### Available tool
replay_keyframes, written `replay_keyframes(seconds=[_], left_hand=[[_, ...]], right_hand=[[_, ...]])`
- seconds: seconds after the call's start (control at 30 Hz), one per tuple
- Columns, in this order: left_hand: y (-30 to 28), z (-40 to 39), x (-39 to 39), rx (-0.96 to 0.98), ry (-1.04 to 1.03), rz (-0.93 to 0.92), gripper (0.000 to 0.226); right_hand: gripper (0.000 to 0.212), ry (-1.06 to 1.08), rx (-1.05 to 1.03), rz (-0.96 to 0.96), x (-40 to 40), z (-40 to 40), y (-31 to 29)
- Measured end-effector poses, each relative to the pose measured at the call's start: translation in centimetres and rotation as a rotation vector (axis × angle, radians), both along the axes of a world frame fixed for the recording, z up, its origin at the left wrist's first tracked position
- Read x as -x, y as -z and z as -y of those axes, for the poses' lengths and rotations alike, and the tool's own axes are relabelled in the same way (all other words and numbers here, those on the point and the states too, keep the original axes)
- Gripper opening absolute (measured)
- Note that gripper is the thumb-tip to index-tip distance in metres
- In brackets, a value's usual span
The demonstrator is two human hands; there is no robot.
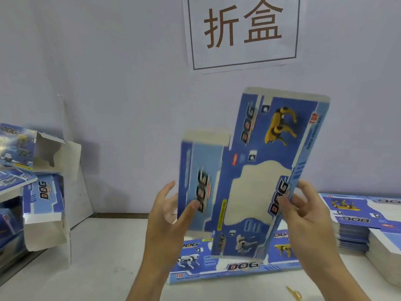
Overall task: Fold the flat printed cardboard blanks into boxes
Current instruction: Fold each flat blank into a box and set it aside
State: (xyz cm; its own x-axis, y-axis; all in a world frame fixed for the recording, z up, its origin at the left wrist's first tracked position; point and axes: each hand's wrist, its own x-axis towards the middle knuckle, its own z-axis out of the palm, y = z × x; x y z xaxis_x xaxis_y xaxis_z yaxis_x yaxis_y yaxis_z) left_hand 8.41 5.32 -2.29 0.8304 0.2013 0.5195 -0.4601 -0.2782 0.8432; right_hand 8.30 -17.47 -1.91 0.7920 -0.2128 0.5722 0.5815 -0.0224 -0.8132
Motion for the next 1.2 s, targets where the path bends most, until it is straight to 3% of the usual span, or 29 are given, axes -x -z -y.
replay_keyframes(seconds=[0.03, 0.13, 0.2, 0.27, 0.4, 0.5, 0.6, 0.67, 0.77, 0.93, 1.07, 1.2], left_hand=[[-0.4, -0.1, 0.2, -0.056, -0.004, 0.060, 0.038], [-0.9, -0.7, 0.8, 0.035, 0.189, 0.078, 0.049], [-1.4, -0.4, 1.4, -0.017, 0.309, 0.056, 0.035], [-1.4, 0.2, 1.6, -0.023, 0.238, 0.061, 0.016], [-1.0, 1.3, 1.4, 0.015, 0.038, 0.181, 0.012], [-0.6, 0.9, 1.0, -0.062, -0.033, 0.240, 0.023], [0.6, 0.7, 0.3, -0.352, -0.091, 0.353, 0.024], [1.3, 1.2, 0.0, -0.513, -0.010, 0.388, 0.033], [2.0, 2.3, -0.1, -0.591, 0.122, 0.273, 0.040], [2.1, 2.7, 0.3, -0.538, 0.346, -0.054, 0.054], [0.6, 3.4, 1.7, -0.361, 0.461, -0.216, 0.066], [0.2, 4.1, 1.7, -0.271, 0.423, -0.221, 0.048]], right_hand=[[0.045, 0.003, 0.030, 0.038, 0.1, 0.2, -0.2], [0.034, 0.073, 0.088, 0.127, 0.1, 0.5, -0.7], [0.031, 0.123, 0.138, 0.137, 0.0, 0.4, -0.7], [0.035, 0.151, 0.198, 0.055, -0.1, -0.1, -0.5], [0.059, 0.118, 0.133, -0.240, -0.2, -0.8, -0.1], [0.064, -0.185, 0.112, -0.408, 0.5, -0.7, -0.3], [0.095, -0.607, -0.029, -0.492, 1.2, -1.3, -0.4], [0.099, -0.710, -0.080, -0.495, 1.1, -2.2, -0.3], [0.077, -0.572, -0.189, -0.475, 0.0, -2.6, 0.6], [0.054, -0.449, -0.211, -0.469, -0.7, -1.9, 1.8], [0.058, -0.436, -0.160, -0.458, -0.7, -1.9, 2.1], [0.076, -0.402, -0.123, -0.483, -0.6, -2.7, 2.1]])
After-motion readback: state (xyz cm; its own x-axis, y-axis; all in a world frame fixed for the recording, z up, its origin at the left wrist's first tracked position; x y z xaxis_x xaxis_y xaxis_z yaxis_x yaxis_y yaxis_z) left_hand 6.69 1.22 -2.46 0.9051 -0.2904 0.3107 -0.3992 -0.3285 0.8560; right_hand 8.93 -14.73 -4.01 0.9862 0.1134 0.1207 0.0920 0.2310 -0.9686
